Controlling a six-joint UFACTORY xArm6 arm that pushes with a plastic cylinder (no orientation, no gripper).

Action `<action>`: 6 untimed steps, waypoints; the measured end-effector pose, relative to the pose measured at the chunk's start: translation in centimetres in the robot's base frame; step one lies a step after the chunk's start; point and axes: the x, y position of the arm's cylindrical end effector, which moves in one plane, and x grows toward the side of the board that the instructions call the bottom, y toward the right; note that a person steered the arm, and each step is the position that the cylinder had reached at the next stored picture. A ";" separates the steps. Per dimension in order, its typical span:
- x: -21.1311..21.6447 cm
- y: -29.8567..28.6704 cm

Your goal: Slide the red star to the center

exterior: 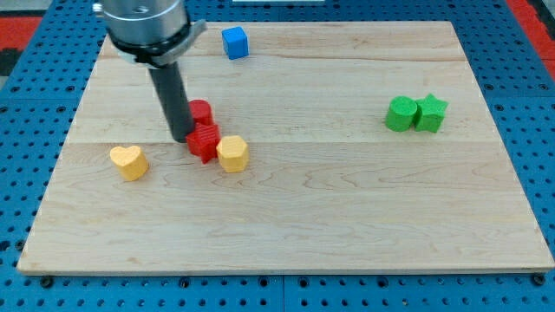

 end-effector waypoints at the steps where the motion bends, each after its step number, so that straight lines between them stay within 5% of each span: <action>1: -0.2 1.5; 2: 2.1 -1.5; 3: 4.7 2.2; 4: -0.9 9.3; 5: -1.4 9.9; 6: -1.7 3.3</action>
